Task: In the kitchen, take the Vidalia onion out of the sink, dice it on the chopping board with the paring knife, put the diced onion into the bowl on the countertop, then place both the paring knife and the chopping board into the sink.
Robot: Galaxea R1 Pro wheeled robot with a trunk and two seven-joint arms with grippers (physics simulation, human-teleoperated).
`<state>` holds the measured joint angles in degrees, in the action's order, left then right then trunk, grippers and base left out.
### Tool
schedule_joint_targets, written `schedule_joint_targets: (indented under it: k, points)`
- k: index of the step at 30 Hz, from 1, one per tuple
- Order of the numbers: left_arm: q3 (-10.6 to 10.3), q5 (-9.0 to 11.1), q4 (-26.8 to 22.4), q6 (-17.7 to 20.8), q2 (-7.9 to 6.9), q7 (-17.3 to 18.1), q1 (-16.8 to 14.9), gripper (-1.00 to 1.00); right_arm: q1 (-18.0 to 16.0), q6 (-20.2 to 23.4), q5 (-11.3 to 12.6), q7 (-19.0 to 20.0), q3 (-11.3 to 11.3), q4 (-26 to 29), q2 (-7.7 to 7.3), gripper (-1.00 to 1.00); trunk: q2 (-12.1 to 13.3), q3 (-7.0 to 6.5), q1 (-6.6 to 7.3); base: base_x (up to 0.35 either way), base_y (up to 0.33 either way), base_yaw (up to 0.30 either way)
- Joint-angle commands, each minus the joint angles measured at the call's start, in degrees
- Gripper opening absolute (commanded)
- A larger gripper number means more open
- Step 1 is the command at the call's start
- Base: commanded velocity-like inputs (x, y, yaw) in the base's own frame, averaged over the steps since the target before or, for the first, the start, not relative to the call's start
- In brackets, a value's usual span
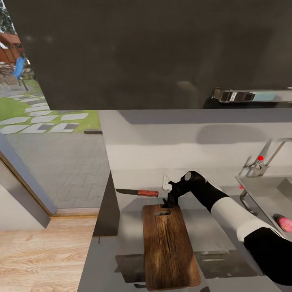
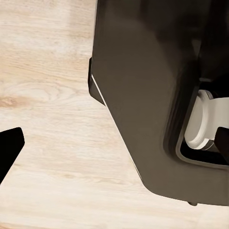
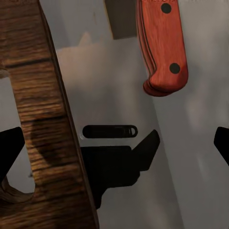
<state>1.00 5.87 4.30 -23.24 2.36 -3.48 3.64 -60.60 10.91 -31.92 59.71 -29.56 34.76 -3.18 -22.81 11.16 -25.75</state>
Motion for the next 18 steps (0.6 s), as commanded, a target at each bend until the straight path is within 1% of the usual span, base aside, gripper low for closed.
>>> schedule_joint_targets:
  k: [1,11,18]
  points:
    - [0.06,0.37,0.10,-0.31,0.02,0.05,-0.04,1.00,-0.04,0.60,0.11,0.14,-0.25,0.14,-0.04,1.00,-0.11,0.10,-0.03,0.000,0.000,0.000]
    - [0.06,0.37,0.10,-0.31,0.02,0.05,-0.04,1.00,0.04,0.53,0.12,0.14,-0.32,0.14,0.28,1.00,-0.11,0.10,-0.03,0.000,0.000,0.000]
    - [0.06,0.37,0.10,-0.31,0.02,0.05,-0.04,1.00,0.16,0.55,0.12,0.14,-0.36,0.14,0.99,1.00,-0.11,0.10,-0.03,0.000,0.000,0.000]
